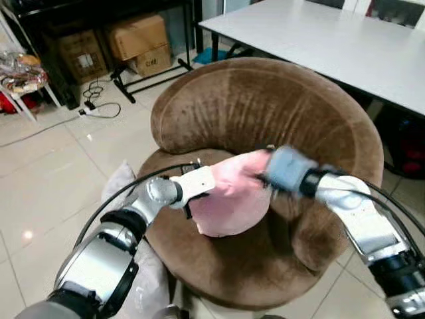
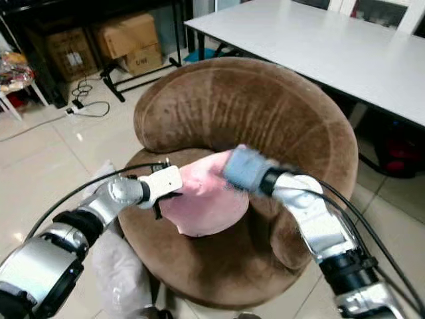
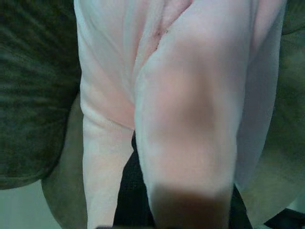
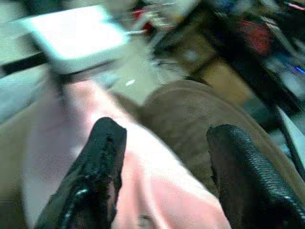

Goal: Move the pillow to the sofa from floor

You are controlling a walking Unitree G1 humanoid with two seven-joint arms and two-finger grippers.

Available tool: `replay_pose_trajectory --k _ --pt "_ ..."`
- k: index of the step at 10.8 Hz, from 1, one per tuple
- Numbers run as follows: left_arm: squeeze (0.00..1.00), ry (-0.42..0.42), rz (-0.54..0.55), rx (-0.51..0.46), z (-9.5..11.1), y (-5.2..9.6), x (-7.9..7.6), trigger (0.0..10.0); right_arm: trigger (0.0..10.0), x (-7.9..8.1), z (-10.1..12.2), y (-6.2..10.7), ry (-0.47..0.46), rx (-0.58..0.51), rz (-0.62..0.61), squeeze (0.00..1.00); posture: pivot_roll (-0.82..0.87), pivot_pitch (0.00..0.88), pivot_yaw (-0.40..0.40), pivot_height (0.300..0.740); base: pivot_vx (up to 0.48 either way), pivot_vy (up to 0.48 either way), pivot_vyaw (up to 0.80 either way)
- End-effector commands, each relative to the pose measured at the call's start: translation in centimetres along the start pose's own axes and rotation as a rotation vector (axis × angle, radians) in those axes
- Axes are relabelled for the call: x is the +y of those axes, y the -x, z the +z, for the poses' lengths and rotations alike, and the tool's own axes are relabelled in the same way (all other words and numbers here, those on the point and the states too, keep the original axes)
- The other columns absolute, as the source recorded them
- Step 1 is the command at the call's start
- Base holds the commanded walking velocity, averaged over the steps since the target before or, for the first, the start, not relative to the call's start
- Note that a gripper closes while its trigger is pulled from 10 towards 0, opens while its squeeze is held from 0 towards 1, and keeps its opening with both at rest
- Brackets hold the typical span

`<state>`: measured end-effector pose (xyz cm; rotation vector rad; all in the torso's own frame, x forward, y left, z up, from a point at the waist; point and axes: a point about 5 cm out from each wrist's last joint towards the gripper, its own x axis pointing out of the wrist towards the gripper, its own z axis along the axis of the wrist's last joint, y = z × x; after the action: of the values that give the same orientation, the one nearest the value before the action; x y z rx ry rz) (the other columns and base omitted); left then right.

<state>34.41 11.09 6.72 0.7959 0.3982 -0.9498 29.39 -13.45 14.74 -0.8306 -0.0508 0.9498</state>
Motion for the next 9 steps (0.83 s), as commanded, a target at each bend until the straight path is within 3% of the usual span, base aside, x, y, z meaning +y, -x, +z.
replay_pose_trajectory --k 1,4,5,7,9 --pt "0.0 -0.03 -0.017 0.015 0.1 0.1 0.2 0.0 10.0 0.4 0.2 -0.2 0.055 0.007 0.06 1.0 -0.16 0.0 0.035 0.74 0.0 0.0 0.0" --pt "0.0 -0.064 -0.058 -0.006 0.7 -0.1 0.0 0.0 10.0 1.5 -0.5 -1.7 0.193 0.088 0.171 1.0 -0.15 0.0 0.029 0.74 0.0 0.0 0.0" --pt "0.0 -0.085 -0.09 -0.017 1.1 -0.4 -0.4 0.0 10.0 1.2 -0.5 -3.4 0.3 0.145 0.154 0.0 -0.15 0.0 0.024 0.74 0.0 0.0 0.0" --pt "0.0 -0.092 -0.128 -0.042 1.6 -0.6 -1.0 0.0 10.0 1.3 -0.2 -5.3 0.338 0.17 0.145 0.0 -0.14 0.0 0.022 0.74 0.0 0.0 0.0" --pt "0.0 -0.106 -0.161 -0.059 1.7 -0.7 -1.4 0.0 10.0 4.3 -2.9 -6.3 0.365 0.296 0.286 0.0 -0.13 0.0 0.014 0.74 0.0 0.0 0.0"
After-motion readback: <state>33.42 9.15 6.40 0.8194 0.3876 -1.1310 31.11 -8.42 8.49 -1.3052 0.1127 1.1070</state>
